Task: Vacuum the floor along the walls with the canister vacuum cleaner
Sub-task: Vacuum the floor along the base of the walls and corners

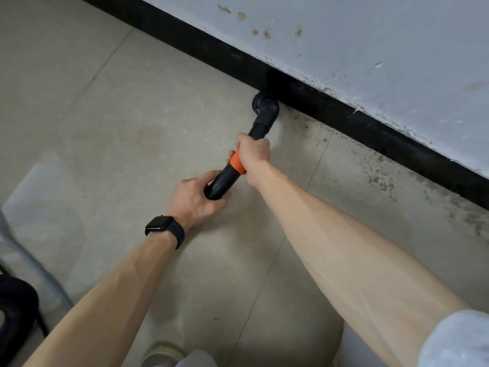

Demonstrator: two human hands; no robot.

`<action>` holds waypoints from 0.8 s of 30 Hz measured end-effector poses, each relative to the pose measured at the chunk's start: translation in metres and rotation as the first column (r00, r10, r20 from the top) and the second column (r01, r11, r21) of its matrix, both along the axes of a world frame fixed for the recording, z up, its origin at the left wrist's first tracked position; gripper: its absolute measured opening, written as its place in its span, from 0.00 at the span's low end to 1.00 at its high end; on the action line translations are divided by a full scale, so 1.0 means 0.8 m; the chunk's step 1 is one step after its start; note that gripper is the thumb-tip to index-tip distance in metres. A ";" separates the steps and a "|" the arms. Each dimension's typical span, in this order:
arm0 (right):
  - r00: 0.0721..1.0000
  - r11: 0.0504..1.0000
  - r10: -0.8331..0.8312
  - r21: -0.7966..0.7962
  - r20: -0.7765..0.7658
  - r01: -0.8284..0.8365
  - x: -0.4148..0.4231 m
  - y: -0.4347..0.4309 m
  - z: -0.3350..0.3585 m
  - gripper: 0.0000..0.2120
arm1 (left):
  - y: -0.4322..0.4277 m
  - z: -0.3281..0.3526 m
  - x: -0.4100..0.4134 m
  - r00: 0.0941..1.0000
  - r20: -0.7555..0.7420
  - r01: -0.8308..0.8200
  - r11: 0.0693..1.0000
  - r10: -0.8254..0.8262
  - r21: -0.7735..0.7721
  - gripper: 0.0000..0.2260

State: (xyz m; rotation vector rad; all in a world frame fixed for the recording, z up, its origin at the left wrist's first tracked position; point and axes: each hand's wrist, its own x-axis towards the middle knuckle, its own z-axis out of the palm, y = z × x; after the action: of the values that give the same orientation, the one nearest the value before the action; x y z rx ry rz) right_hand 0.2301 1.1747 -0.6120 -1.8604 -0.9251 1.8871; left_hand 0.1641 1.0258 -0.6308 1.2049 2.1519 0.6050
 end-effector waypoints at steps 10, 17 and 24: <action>0.909 0.921 -0.305 -0.333 -0.285 0.204 0.039 -0.150 -0.015 0.05 | -0.180 0.005 0.004 0.957 -0.198 0.193 0.975 -0.211 -0.107 0.24; 0.961 0.936 -0.276 -0.228 -0.009 0.267 0.049 -0.245 -0.016 0.07 | -0.264 0.008 0.003 0.898 -0.291 0.272 0.937 -0.329 -0.219 0.22; 0.948 0.933 -0.318 -0.170 0.028 0.318 0.059 -0.210 -0.009 0.07 | -0.220 0.015 0.008 0.847 -0.354 0.345 0.916 -0.398 -0.203 0.21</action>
State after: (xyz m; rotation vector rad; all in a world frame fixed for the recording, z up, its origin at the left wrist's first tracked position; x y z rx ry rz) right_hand 0.2774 1.0065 -0.6192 -1.9682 -0.4331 1.8108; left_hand 0.1706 0.8495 -0.6185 1.7254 2.1311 0.0490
